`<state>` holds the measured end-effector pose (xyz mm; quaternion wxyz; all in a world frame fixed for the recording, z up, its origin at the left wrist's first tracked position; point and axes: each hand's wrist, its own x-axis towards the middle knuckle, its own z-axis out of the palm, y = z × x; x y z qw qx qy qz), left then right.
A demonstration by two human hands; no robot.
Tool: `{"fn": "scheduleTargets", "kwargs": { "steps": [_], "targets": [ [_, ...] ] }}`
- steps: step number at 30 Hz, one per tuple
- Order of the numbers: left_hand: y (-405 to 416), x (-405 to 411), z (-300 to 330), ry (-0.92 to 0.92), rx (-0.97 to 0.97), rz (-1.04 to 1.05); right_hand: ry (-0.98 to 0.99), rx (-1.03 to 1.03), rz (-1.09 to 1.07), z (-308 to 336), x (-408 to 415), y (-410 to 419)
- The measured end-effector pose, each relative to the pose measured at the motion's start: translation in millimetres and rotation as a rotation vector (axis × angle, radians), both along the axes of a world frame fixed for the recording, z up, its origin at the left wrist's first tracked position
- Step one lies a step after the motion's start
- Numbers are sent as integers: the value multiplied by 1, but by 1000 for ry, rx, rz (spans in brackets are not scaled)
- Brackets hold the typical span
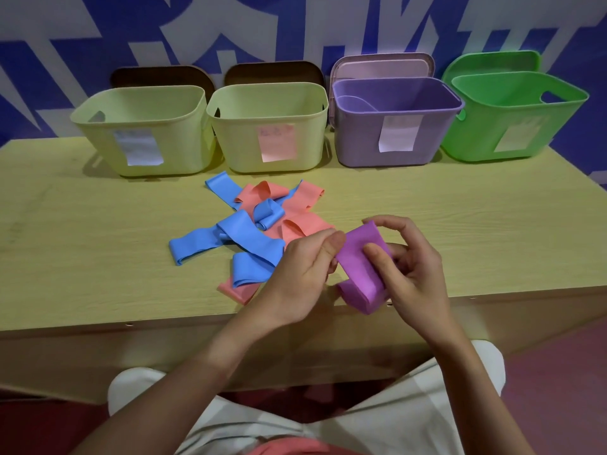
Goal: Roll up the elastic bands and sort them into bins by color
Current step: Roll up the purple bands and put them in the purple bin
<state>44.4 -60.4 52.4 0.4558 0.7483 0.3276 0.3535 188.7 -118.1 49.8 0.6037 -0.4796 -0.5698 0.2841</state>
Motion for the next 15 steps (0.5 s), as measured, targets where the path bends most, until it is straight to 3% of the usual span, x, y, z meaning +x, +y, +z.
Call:
{"fn": "scheduleTargets", "kwargs": {
  "steps": [3, 8, 10, 15],
  "targets": [
    [-1, 1, 3, -167, -300, -74, -35, 1, -5, -2, 2, 1],
    [0, 4, 9, -243, -503, -179, 18, -9, -26, -6, 1, 1],
    [2, 4, 8, -178, -468, -175, 41, -24, -35, -6, 1, 1],
    [-2, 3, -2, 12, -104, -61, 50, -33, -37, -7, 1, 1]
  ]
}}
